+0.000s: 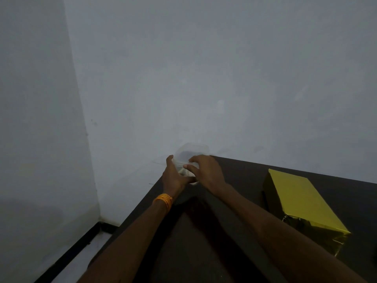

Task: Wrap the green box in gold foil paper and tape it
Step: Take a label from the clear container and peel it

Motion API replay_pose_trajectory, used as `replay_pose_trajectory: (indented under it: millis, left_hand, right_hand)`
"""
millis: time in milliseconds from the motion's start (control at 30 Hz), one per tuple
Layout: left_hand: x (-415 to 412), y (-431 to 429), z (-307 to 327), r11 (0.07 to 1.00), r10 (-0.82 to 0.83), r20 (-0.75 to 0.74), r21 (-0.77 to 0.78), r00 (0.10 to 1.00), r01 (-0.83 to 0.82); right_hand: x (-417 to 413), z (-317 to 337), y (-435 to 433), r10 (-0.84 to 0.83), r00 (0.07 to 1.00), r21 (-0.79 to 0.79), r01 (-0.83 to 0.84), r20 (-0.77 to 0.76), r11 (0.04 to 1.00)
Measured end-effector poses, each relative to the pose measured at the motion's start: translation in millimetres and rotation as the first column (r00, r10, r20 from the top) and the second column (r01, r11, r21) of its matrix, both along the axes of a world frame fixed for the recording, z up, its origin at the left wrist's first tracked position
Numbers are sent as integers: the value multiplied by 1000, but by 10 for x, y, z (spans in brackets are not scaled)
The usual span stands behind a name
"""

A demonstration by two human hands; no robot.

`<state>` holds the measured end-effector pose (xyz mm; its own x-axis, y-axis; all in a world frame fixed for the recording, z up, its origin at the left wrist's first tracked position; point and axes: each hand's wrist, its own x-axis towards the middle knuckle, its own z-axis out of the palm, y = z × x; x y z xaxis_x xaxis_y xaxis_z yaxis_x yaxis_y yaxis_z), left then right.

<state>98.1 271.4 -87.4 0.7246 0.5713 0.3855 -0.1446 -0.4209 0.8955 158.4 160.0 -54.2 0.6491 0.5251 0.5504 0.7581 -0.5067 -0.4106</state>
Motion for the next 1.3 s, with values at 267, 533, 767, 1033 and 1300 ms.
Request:
replay_pose_trajectory:
  millis: [267,533,767,1033,1300]
  left_hand:
    - [-30,-127,-29,998,67,56,5,996,-67]
    - [-79,-285,-67,970,201,56,130,978,-207]
    - [-256,-360,-67,979,163,71,116,984,-170]
    - [-420,-331,-55,990,93,54,102,994,-98]
    - [-476,-209,-81,971,42,85,232,996,-61]
  right_hand:
    - [-89,-1,-46,-31,997,-5,32,73,999]
    - [-249,96,-71,35,993,-40,-31,114,999]
    - [-321,111,-56,117,991,-50,-114,70,992]
    - [80,281,-53,-36,995,-170,21,-88,985]
    - [533,346,60,-154,970,-368,75,-189,927]
